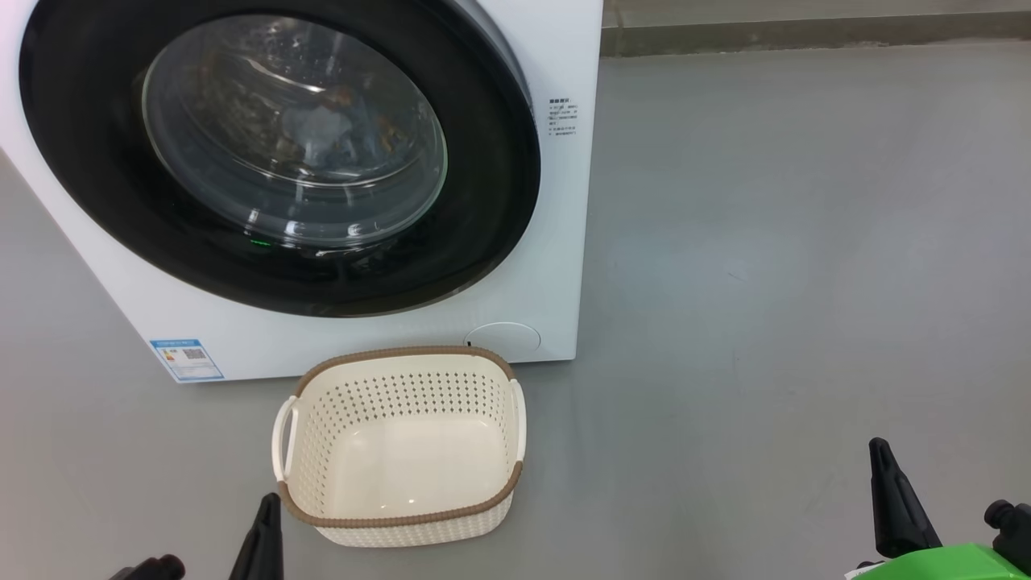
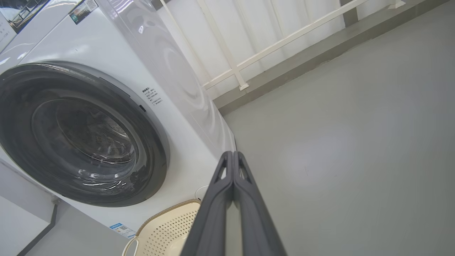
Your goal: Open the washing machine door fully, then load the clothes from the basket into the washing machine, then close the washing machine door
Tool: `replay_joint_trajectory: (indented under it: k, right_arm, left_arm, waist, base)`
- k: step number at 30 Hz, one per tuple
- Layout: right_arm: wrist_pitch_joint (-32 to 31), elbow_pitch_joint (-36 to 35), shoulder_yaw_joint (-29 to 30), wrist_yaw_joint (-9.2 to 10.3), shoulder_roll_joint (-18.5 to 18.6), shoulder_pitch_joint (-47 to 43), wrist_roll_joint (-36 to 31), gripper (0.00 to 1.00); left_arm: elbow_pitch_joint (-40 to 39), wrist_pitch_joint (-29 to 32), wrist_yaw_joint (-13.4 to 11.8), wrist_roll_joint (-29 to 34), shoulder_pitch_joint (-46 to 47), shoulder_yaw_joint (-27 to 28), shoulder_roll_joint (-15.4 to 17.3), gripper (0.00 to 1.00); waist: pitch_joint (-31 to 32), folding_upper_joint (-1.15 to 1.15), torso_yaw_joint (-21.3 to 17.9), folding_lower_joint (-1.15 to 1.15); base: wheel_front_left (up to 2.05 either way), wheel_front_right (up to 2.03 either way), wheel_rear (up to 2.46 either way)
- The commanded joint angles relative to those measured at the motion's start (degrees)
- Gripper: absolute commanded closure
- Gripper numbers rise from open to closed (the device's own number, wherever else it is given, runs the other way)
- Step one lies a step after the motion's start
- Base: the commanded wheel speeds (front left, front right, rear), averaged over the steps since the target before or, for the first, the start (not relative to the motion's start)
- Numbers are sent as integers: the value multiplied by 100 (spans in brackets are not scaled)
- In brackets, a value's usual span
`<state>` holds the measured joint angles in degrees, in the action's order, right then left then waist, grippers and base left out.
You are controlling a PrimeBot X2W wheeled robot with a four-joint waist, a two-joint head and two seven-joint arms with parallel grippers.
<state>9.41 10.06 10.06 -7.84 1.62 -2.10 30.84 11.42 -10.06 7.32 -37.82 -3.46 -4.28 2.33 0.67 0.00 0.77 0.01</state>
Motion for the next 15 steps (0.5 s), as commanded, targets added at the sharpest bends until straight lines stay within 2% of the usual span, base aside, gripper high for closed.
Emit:
replay_joint_trajectory:
  k: [1, 15]
  right_arm:
    - [-25, -116, -52, 10, 52, 255, 147, 100]
    - [-279, -34, -101, 14, 64, 348, 1118, 100]
  left_arm:
    - [-100, 18, 4, -129, 262, 102, 90, 100]
    - [-49, 250, 6, -1024, 370, 220, 113, 100]
  waist:
    - [-1, 0, -1, -1]
    - [-15, 0, -13, -1]
  base:
    - [0, 0, 0]
    - [0, 0, 0]
